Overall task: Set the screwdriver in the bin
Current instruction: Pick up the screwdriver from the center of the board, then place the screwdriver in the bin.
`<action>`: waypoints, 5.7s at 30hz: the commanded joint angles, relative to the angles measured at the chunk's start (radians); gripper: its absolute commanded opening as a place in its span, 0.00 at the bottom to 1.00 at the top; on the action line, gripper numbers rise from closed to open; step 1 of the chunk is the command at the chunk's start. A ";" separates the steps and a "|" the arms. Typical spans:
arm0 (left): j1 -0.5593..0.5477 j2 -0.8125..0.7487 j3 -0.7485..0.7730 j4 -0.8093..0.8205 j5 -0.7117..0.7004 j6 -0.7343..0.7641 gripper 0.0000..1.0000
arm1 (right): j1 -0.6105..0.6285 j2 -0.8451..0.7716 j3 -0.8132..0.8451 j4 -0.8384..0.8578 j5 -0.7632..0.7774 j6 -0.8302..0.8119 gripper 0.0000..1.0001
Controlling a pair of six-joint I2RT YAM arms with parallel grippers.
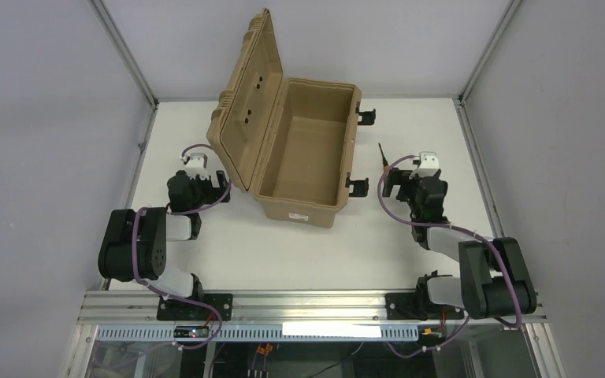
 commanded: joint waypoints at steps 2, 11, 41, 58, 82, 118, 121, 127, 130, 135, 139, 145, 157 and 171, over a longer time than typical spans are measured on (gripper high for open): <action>0.009 -0.019 -0.001 0.054 0.019 0.009 0.99 | 0.005 0.002 0.031 0.017 0.015 0.010 0.99; 0.009 -0.019 -0.001 0.054 0.019 0.009 0.99 | 0.004 0.002 0.046 -0.009 0.031 0.026 0.99; 0.009 -0.019 -0.001 0.054 0.019 0.009 0.99 | 0.004 -0.327 0.625 -0.856 0.000 -0.025 0.99; 0.009 -0.019 -0.002 0.054 0.019 0.009 0.99 | 0.004 -0.229 1.176 -1.193 0.039 -0.028 0.99; 0.009 -0.019 -0.002 0.054 0.019 0.009 0.99 | 0.004 0.129 1.520 -1.468 0.060 0.037 0.99; 0.011 -0.019 -0.001 0.052 0.019 0.009 0.99 | 0.008 0.695 1.154 -1.300 0.071 0.105 0.93; 0.010 -0.019 -0.001 0.053 0.019 0.009 0.99 | 0.011 0.716 1.140 -1.290 0.094 0.098 0.89; 0.011 -0.019 -0.001 0.054 0.019 0.009 0.99 | 0.019 0.747 1.137 -1.288 0.117 0.091 0.50; 0.010 -0.019 -0.002 0.054 0.019 0.010 0.99 | 0.028 0.733 1.132 -1.280 0.122 0.087 0.29; 0.011 -0.019 -0.003 0.054 0.019 0.009 0.99 | 0.032 0.681 1.133 -1.278 0.122 0.079 0.03; 0.011 -0.019 -0.003 0.054 0.019 0.009 0.99 | 0.031 0.612 1.141 -1.304 0.127 0.074 0.01; 0.011 -0.019 -0.001 0.054 0.020 0.009 0.99 | 0.032 0.489 1.177 -1.369 0.165 0.069 0.01; 0.011 -0.019 -0.002 0.054 0.019 0.010 0.99 | 0.032 0.387 1.435 -1.610 0.234 0.017 0.01; 0.011 -0.019 -0.002 0.054 0.019 0.010 0.99 | 0.032 0.387 1.863 -1.871 0.221 0.045 0.01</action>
